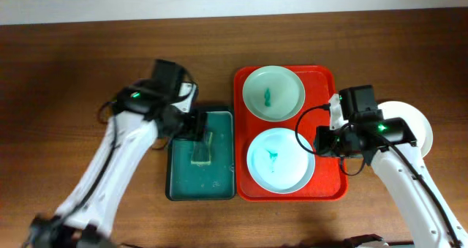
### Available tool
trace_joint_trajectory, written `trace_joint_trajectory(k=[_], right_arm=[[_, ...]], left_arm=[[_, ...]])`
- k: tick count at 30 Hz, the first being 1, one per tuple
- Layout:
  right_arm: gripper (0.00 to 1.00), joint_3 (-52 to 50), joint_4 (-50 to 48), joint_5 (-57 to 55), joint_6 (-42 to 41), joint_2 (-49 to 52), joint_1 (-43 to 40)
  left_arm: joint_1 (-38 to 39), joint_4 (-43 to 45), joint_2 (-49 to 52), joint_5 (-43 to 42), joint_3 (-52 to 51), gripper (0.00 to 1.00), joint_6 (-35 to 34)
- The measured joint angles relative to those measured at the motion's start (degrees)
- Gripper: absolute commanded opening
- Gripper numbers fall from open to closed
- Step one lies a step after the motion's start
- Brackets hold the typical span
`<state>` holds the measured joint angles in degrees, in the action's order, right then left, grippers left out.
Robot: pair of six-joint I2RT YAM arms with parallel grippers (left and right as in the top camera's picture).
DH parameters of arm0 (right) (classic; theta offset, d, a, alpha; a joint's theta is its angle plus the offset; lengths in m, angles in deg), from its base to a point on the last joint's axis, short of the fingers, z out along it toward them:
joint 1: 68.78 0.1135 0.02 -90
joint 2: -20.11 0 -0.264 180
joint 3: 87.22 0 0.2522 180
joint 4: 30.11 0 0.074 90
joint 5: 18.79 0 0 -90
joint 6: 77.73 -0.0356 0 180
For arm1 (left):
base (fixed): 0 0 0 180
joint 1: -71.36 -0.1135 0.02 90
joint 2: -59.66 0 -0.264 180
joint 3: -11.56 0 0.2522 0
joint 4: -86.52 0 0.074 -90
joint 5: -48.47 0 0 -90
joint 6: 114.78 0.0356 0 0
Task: Clean dirty plates on tray and stack at the side
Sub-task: 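Move the right gripper to the next plate's rim on the red tray, then grasp the sponge in the water tray with the left gripper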
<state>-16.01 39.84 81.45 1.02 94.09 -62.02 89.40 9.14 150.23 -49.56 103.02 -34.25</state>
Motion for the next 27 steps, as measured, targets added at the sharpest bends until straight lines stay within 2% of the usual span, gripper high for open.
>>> trace_joint_trajectory(k=[2,4,7,8,10,14,16,20,21,23,24,25,26,27], right_arm=[[0.31,0.0,0.76,0.0,0.74,0.28,0.0],[0.31,0.0,0.92,0.0,0.94,0.28,0.0],[0.32,0.0,1.11,0.0,0.98,0.28,0.0],[0.32,0.0,1.11,0.0,0.96,0.28,0.0],[0.32,0.0,1.07,0.0,0.96,0.28,0.0],[0.32,0.0,1.07,0.0,0.98,0.28,0.0],[0.32,0.0,1.11,0.0,0.98,0.28,0.0],[0.32,0.0,1.31,0.0,0.96,0.28,0.0],[0.32,0.0,1.31,0.0,1.01,0.28,0.0],[0.32,0.0,1.31,0.0,0.98,0.28,0.0],[0.32,0.0,1.31,0.0,1.01,0.28,0.0],[0.32,0.0,1.31,0.0,0.98,0.28,0.0],[0.32,0.0,1.31,-0.02,1.01,0.28,0.0],[0.32,0.0,1.33,0.0,1.01,0.33,0.0]], left_arm=[[1.16,0.39,5.99,0.92,0.0,0.54,-1.84],[1.75,0.39,11.26,1.2,0.0,0.48,-3.17],[2.21,0.37,21.27,1.38,0.0,0.32,-6.4],[2.21,0.35,22.93,1.09,0.0,0.25,-6.84],[2.38,0.39,25.99,0.04,0.0,0.0,-7.72],[3.28,0.63,26.32,-0.44,0.26,0.0,-8.31],[3.21,-0.87,26.62,-0.52,1.27,0.25,-8.33],[2.89,-3.19,26.75,-0.2,4.72,0.66,-8.2],[2.89,-2.97,26.73,0.2,5.09,0.68,-8.13],[2.89,-1.03,26.64,3.04,5.22,0.67,-8.11],[2.89,0.22,26.64,4.44,5.14,0.57,-8.11],[2.89,2.34,26.56,5.68,4.63,0.31,-8.11],[2.89,4.24,26.56,6.19,3.98,0.0,-8.2],[2.91,6.86,26.47,6.56,2.54,0.0,-8.15]])
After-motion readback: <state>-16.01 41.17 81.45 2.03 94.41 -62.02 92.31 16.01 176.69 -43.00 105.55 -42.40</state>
